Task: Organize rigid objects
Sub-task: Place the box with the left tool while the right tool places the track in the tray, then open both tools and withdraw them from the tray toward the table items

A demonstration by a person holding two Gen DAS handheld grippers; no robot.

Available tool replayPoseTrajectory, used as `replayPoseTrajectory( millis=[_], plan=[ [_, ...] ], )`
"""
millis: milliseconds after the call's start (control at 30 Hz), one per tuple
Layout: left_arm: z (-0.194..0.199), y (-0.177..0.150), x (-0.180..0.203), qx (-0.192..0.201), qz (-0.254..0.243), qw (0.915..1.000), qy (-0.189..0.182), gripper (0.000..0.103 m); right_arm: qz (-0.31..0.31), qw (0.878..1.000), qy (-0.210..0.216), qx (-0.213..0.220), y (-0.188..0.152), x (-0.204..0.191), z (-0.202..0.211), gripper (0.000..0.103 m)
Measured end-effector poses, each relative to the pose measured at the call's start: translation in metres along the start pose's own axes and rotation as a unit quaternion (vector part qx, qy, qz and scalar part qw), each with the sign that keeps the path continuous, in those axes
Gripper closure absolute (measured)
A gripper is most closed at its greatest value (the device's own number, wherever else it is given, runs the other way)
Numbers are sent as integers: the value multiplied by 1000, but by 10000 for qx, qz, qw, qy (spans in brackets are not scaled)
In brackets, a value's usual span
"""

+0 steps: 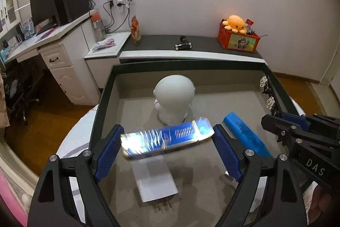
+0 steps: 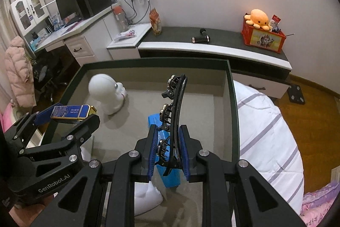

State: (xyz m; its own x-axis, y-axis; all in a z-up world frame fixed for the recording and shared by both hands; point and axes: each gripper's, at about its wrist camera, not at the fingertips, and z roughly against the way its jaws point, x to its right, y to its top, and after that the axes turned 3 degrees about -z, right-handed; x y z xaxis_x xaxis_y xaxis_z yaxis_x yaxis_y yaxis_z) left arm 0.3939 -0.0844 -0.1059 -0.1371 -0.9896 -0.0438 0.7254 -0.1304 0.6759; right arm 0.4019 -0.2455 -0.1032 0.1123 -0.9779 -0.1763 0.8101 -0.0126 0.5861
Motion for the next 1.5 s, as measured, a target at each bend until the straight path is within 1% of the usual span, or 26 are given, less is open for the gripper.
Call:
replayPoseTrajectory(
  millis=[67, 100, 133, 167, 200, 233, 300, 367, 467, 500, 533, 633, 733, 933, 1033, 1100, 1133, 1200, 1367, 1500],
  plan=[
    [3, -1, -2, 31, 7, 10000, 68, 8, -8, 10000, -11, -17, -1, 1, -2, 81],
    [5, -2, -3, 54, 10, 10000, 72, 7, -28, 10000, 9, -21, -1, 1, -2, 76],
    [10, -4, -4, 101, 6, 9999, 81, 4, -40, 10000, 46, -19, -2, 1, -2, 62],
    [13, -4, -6, 131, 17, 9999, 111, 4, -48, 10000, 80, -14, -3, 1, -2, 52],
    [17, -5, -8, 164, 32, 9998, 144, 3, -47, 10000, 21, 9, -4, 1, -1, 40],
    [21, -7, -11, 200, 67, 9997, 145, 2, -56, 10000, -9, 34, -4, 1, 0, 30],
    [30, -10, -18, 248, 157, 9995, 116, 1, -184, 9997, 44, 145, -6, 3, 8, 21],
    [42, -15, -23, 340, 214, 9991, 101, 1, -314, 9991, 128, 271, -9, 4, 18, 20],
    [64, -23, -27, 512, 225, 9984, 91, 1, -444, 9976, 79, 531, -15, 3, 38, 11],
    [75, -27, -27, 591, 240, 9979, 79, 1, -480, 9968, 87, 634, -18, 2, 48, 2],
    [82, -30, -27, 642, 253, 9976, 63, 1, -490, 9963, 106, 699, -20, 0, 55, 0],
    [111, -40, -27, 855, 221, 9961, 32, 0, -442, 9952, 135, 862, -28, -4, 82, 0],
    [140, -52, -27, 1037, 223, 9943, 48, 0, -377, 9934, 45, 1081, -38, -10, 108, 0],
    [194, -69, -25, 1277, 225, 9916, 33, 0, -127, 9877, -95, 1556, -67, -31, 171, 0],
    [222, -81, -23, 1424, 215, 9895, 69, 0, -151, 9832, -132, 1816, -88, -38, 202, 0],
    [240, -89, -23, 1504, 236, 9883, 61, 0, -165, 9799, -129, 1982, -109, -45, 224, 0],
    [250, -94, -23, 1560, 253, 9874, 59, 0, -158, 9790, -133, 2029, -113, -48, 230, 0],
    [266, -104, -20, 1633, 276, 9861, 106, 0, -137, 9757, -140, 2181, -133, -52, 247, 0],
    [301, -132, -15, 1819, 342, 9827, 60, 0, -190, 9692, -189, 2449, -180, -56, 277, 0],
    [317, -152, -6, 1911, 263, 9811, 127, 0, -343, 9650, -237, 2591, -216, -55, 291, 0]
  ],
)
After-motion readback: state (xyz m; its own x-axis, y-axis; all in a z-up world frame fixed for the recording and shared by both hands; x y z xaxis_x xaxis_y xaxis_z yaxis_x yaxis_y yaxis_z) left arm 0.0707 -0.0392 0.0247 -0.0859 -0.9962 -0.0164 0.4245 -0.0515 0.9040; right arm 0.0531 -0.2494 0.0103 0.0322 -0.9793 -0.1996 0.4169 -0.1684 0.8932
